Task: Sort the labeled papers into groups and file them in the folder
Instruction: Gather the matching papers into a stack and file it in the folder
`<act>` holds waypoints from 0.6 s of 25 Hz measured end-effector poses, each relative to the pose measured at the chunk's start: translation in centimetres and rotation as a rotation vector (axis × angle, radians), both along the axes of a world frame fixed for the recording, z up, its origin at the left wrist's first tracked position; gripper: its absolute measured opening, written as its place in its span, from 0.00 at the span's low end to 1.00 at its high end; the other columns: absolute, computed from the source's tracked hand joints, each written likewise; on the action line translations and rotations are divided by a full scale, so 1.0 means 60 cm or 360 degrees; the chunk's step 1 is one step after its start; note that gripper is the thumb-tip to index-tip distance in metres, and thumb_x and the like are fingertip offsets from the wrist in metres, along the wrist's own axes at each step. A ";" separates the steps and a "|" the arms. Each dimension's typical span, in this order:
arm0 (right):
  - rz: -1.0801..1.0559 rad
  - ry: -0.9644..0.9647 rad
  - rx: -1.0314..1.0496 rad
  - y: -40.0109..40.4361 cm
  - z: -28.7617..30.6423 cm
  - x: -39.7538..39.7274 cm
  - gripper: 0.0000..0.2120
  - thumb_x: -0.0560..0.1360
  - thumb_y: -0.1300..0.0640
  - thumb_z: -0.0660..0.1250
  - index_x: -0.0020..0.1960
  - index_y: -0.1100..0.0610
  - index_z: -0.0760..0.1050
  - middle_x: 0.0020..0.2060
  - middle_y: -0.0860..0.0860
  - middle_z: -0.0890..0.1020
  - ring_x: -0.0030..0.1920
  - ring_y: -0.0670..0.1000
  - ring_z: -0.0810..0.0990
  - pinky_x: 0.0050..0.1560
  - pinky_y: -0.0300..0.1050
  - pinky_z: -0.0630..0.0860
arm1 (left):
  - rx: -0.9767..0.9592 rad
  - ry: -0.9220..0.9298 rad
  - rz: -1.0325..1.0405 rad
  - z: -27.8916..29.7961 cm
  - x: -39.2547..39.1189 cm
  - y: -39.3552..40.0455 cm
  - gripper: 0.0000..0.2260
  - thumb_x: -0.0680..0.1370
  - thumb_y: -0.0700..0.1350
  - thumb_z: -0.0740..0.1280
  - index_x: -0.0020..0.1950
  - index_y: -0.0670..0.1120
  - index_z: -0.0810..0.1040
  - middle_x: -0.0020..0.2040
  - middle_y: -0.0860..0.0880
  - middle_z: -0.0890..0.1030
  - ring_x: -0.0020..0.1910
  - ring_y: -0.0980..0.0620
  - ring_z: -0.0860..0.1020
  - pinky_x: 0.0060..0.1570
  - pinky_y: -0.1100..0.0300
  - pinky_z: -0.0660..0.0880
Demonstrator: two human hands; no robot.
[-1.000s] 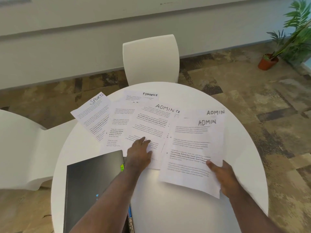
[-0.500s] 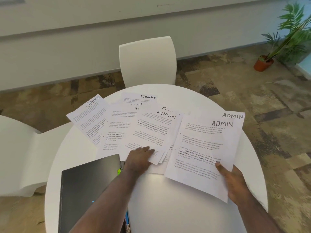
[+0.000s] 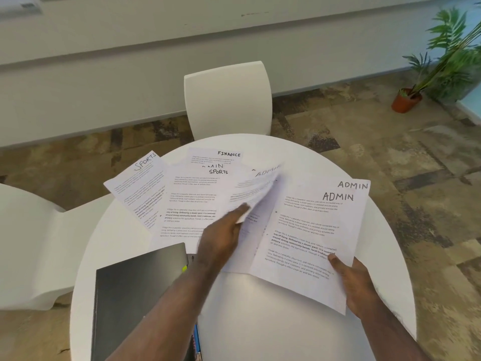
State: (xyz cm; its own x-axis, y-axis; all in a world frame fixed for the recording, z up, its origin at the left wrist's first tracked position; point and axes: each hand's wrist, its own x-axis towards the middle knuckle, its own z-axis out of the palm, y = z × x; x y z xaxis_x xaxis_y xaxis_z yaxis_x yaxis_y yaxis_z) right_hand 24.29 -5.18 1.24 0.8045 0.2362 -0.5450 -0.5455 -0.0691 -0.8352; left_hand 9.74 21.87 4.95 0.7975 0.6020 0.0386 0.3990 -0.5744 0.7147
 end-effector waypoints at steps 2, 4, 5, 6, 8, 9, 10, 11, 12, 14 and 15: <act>0.0064 0.0063 0.0026 0.015 -0.004 -0.004 0.18 0.71 0.52 0.76 0.59 0.54 0.79 0.57 0.55 0.84 0.57 0.57 0.82 0.62 0.57 0.75 | 0.0085 -0.0043 -0.0210 0.016 0.017 -0.048 0.20 0.80 0.46 0.61 0.71 0.58 0.74 0.70 0.62 0.74 0.65 0.70 0.69 0.64 0.78 0.60; 0.0138 0.0142 0.0026 0.030 -0.010 -0.011 0.27 0.66 0.44 0.77 0.61 0.55 0.79 0.58 0.56 0.84 0.56 0.57 0.83 0.62 0.59 0.76 | 0.0228 0.0012 -0.0468 0.007 0.026 -0.102 0.21 0.77 0.51 0.57 0.70 0.58 0.75 0.70 0.60 0.74 0.66 0.62 0.74 0.61 0.68 0.71; 0.0155 0.0191 0.0035 0.039 -0.009 -0.016 0.20 0.73 0.46 0.73 0.61 0.54 0.78 0.59 0.56 0.83 0.56 0.57 0.83 0.61 0.58 0.77 | 0.0307 0.0052 -0.0587 -0.008 0.026 -0.125 0.21 0.77 0.52 0.57 0.69 0.58 0.75 0.69 0.59 0.76 0.65 0.59 0.76 0.56 0.64 0.76; 0.0175 0.0249 0.0020 0.047 -0.008 -0.020 0.15 0.79 0.48 0.66 0.61 0.54 0.78 0.58 0.56 0.84 0.54 0.57 0.84 0.57 0.56 0.79 | 0.0359 0.0077 -0.0684 -0.023 0.026 -0.146 0.21 0.76 0.52 0.57 0.67 0.57 0.77 0.68 0.58 0.78 0.63 0.57 0.78 0.49 0.62 0.80; 0.0177 0.0415 0.0122 0.051 -0.006 -0.025 0.17 0.83 0.45 0.55 0.59 0.51 0.78 0.53 0.53 0.86 0.51 0.55 0.86 0.49 0.51 0.83 | 0.0386 0.0162 -0.0838 -0.054 0.019 -0.178 0.18 0.77 0.52 0.59 0.64 0.57 0.79 0.66 0.56 0.80 0.60 0.56 0.80 0.40 0.59 0.83; 0.0206 0.0491 0.0189 0.049 -0.002 -0.027 0.19 0.82 0.42 0.54 0.59 0.50 0.78 0.52 0.52 0.86 0.52 0.55 0.86 0.48 0.51 0.84 | 0.0345 0.0263 -0.0884 -0.062 0.016 -0.190 0.17 0.80 0.54 0.57 0.65 0.56 0.79 0.68 0.55 0.78 0.63 0.54 0.79 0.43 0.56 0.83; 0.0272 0.0506 0.0221 0.048 0.005 -0.031 0.18 0.82 0.43 0.55 0.59 0.50 0.78 0.52 0.52 0.86 0.53 0.55 0.85 0.49 0.53 0.83 | 0.0271 0.0365 -0.0909 -0.065 0.015 -0.198 0.19 0.83 0.58 0.53 0.68 0.56 0.76 0.71 0.54 0.75 0.67 0.52 0.76 0.49 0.52 0.83; 0.0362 0.0461 0.0185 0.046 0.002 -0.033 0.14 0.82 0.47 0.58 0.60 0.50 0.78 0.53 0.52 0.86 0.54 0.56 0.85 0.51 0.55 0.83 | 0.0180 0.0500 -0.0961 -0.061 0.013 -0.204 0.24 0.83 0.63 0.48 0.73 0.55 0.72 0.75 0.54 0.70 0.72 0.52 0.70 0.57 0.48 0.79; 0.0444 0.0381 0.0084 0.040 -0.006 -0.035 0.11 0.82 0.53 0.61 0.61 0.52 0.78 0.53 0.52 0.86 0.53 0.56 0.85 0.52 0.57 0.82 | 0.0104 0.0610 -0.1032 -0.058 0.012 -0.208 0.28 0.81 0.66 0.47 0.76 0.55 0.67 0.78 0.54 0.65 0.76 0.52 0.64 0.64 0.47 0.74; 0.0468 0.0217 -0.0183 0.025 -0.031 -0.034 0.14 0.79 0.65 0.64 0.61 0.55 0.79 0.52 0.53 0.86 0.51 0.58 0.85 0.54 0.58 0.81 | -0.0096 0.0645 -0.1065 -0.049 0.008 -0.197 0.33 0.78 0.69 0.50 0.78 0.54 0.63 0.80 0.56 0.60 0.79 0.55 0.56 0.72 0.49 0.62; 0.0428 0.0194 -0.0256 0.016 -0.042 -0.030 0.15 0.78 0.68 0.64 0.61 0.57 0.79 0.53 0.54 0.86 0.51 0.58 0.85 0.56 0.59 0.80 | -0.0179 0.0577 -0.0936 -0.049 0.006 -0.179 0.36 0.76 0.72 0.48 0.78 0.53 0.65 0.79 0.56 0.61 0.79 0.55 0.56 0.74 0.52 0.58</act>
